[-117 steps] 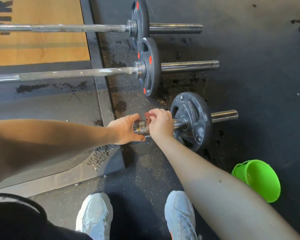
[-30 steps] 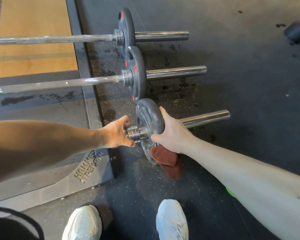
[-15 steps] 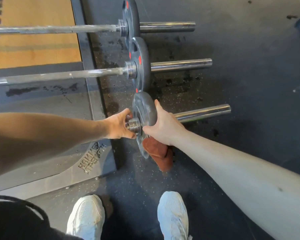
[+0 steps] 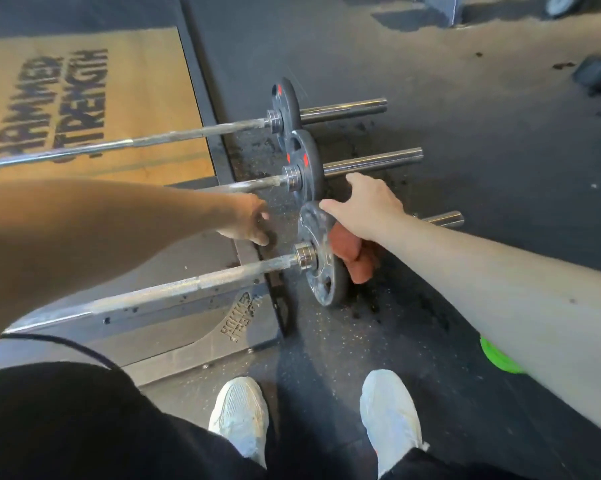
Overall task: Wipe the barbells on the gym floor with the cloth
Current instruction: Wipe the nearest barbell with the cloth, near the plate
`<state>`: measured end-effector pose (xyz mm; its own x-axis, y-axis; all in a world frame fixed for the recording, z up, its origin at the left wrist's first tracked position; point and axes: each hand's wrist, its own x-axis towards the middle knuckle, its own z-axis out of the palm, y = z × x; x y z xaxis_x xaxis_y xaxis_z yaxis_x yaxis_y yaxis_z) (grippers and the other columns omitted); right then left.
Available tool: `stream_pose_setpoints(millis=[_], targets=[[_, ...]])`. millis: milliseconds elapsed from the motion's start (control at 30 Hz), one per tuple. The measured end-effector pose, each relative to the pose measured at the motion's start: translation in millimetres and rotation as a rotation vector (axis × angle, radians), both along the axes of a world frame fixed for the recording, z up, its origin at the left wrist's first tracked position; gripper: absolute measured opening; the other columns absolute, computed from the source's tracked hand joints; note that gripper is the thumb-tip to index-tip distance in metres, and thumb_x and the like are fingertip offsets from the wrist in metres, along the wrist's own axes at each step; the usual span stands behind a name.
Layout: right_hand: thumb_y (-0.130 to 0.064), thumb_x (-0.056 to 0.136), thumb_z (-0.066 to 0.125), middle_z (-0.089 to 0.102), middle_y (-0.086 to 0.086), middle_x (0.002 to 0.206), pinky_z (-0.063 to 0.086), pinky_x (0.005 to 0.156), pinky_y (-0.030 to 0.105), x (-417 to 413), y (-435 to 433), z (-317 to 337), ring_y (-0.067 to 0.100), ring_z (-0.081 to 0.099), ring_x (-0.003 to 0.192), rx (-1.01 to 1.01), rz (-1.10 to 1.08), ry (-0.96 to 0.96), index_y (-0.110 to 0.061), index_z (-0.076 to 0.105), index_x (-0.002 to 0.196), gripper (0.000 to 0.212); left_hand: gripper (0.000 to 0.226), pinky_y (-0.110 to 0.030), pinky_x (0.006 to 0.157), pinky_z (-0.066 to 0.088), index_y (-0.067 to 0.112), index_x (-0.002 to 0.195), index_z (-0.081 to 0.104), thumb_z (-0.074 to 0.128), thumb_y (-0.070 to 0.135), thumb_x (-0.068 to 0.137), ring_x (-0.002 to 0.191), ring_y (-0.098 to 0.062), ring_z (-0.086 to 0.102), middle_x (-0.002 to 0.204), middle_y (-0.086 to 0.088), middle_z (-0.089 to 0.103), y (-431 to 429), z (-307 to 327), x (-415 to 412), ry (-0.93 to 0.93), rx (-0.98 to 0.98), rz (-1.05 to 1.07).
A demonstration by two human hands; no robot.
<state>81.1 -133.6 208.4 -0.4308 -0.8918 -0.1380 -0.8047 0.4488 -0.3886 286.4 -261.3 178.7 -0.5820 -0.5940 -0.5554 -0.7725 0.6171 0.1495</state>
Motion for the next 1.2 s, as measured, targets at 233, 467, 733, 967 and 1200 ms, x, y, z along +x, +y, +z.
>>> stream_pose_setpoints(millis=[233, 467, 733, 967, 1200], targets=[[-0.049, 0.08, 0.08, 0.063, 0.006, 0.071, 0.039, 0.041, 0.018, 60.1, -9.1, 87.2, 0.022, 0.058, 0.051, -0.174, -0.24, -0.446, -0.015, 0.061, 0.073, 0.04, 0.053, -0.038, 0.097, 0.049, 0.024, 0.128, 0.064, 0.07, 0.058, 0.088, 0.114, -0.029, 0.059, 0.128, -0.002, 0.063, 37.2, 94.8, 29.7, 0.091, -0.158, -0.02], [-0.009, 0.099, 0.058, 0.075, 0.026, 0.088, 0.047, 0.066, 0.038, 119.4, 7.6, 103.0, 0.044, 0.068, 0.079, 0.185, -0.05, -0.656, 0.006, 0.065, 0.095, 0.017, 0.051, -0.038, 0.094, 0.051, 0.012, 0.129, 0.064, 0.063, 0.05, 0.094, 0.112, -0.031, 0.06, 0.125, -0.008, 0.065, 51.6, 96.6, 78.3, 0.15, -0.179, -0.052], [0.014, 0.088, 0.054, 0.057, 0.013, 0.076, 0.054, 0.057, 0.041, 140.9, 5.0, 54.0, 0.025, 0.057, 0.058, -0.021, -0.25, -0.409, 0.0, 0.064, 0.098, 0.02, 0.049, -0.036, 0.096, 0.048, 0.009, 0.133, 0.062, 0.065, 0.041, 0.096, 0.119, -0.033, 0.061, 0.13, -0.011, 0.065, 46.5, 22.4, 148.1, 0.192, -0.08, 0.045], [-0.015, 0.094, 0.067, 0.071, 0.008, 0.122, 0.046, 0.097, 0.031, 106.2, -10.8, -96.9, 0.029, 0.064, 0.112, -0.127, -0.233, -0.016, -0.015, 0.072, 0.125, 0.031, 0.046, -0.043, 0.095, 0.054, 0.02, 0.131, 0.062, 0.065, 0.046, 0.093, 0.116, -0.032, 0.059, 0.127, -0.006, 0.062, 34.4, -88.0, 133.9, 0.221, -0.084, 0.123], [0.006, 0.082, 0.072, 0.058, 0.011, 0.136, 0.045, 0.108, 0.043, 113.0, 0.6, -197.3, 0.033, 0.048, 0.119, -0.154, -0.075, 0.312, -0.007, 0.064, 0.133, 0.054, 0.042, -0.041, 0.097, 0.047, 0.027, 0.133, 0.061, 0.059, 0.049, 0.097, 0.12, -0.028, 0.049, 0.125, -0.005, 0.06, 13.4, -141.9, 104.5, 0.3, -0.087, 0.056]])
